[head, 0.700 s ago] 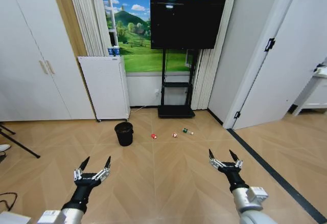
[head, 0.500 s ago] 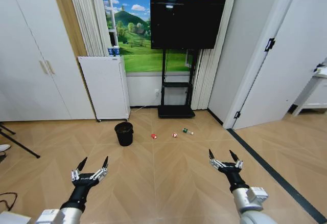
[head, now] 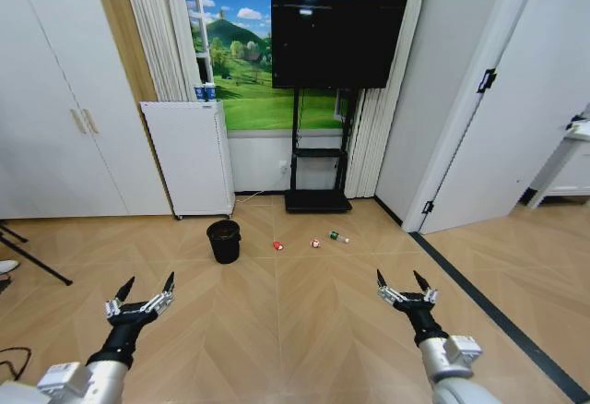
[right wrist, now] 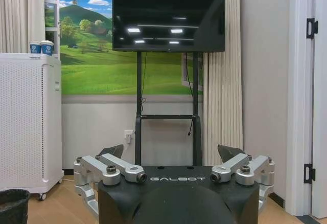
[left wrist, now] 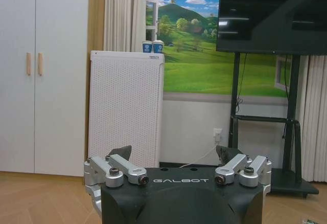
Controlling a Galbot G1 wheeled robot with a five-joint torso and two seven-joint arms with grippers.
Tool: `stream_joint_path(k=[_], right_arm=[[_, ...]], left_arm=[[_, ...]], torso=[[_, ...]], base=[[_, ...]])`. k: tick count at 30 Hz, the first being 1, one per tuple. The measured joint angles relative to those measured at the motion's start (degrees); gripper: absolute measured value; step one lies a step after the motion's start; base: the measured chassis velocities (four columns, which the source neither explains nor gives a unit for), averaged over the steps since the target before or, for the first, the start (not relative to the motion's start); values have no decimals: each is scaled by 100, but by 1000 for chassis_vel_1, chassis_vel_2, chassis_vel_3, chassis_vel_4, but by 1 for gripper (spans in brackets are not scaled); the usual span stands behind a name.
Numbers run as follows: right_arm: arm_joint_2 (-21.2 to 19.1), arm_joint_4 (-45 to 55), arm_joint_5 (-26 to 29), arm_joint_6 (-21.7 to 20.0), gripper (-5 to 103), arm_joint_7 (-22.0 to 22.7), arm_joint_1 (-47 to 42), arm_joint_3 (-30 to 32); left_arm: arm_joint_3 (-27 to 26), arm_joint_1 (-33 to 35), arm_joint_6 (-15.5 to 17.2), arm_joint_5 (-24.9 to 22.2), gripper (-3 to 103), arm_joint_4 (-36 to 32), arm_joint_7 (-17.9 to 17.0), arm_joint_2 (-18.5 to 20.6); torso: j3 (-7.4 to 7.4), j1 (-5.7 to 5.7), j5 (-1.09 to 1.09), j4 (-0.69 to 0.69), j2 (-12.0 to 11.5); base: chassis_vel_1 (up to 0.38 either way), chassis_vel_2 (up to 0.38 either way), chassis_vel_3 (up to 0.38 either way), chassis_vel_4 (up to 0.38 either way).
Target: Pick up the trash bin and place the garbage on the floor into it.
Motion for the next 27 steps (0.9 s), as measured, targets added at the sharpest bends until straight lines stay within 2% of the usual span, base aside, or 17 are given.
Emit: stream_joint_path(k=[3,11,12,17,20,23,24,27], right_arm=[[-34,-54,202,-32,100,66,36,-13],[-41,-84,255,-37,100,80,38,-28],[-36,-87,256,-37,100,82,36,-37],[-1,-151,211,145,100,101,6,-55],[6,-158,211,169,100,102,-3,-54],[12,-157,214,188,100,101,-8,-53],[17,-164,215,191,100,100,-1,-55],[24,-184,215,201,100,97,10,-59]], left_arm=[[32,26,-19,62,94,15,27,-15],[27,-6,-23,64,93,58,29,9],[31,-9,-23,64,89,66,29,10],[118,64,-44,163,93,76,47,-36],[123,78,-48,176,93,76,52,-43],[131,87,-52,188,93,77,55,-57],[131,87,-59,198,93,76,59,-69],[132,89,-70,204,93,78,59,-84]], torso=[[0,0,0,-1,0],[0,-1,-1,-1,0],[0,0,0,-1,0],[0,0,-3,-2,0],[0,-1,3,0,0],[1,0,-5,-1,0],[-1,-1,2,-1,0],[0,0,0,0,0]], base=[[-13,26,46,-24],[-94,103,109,-100],[-157,175,160,-164],[-197,212,202,-220],[-257,241,247,-253],[-279,266,282,-259],[-301,295,298,-293],[-318,305,329,-325]])
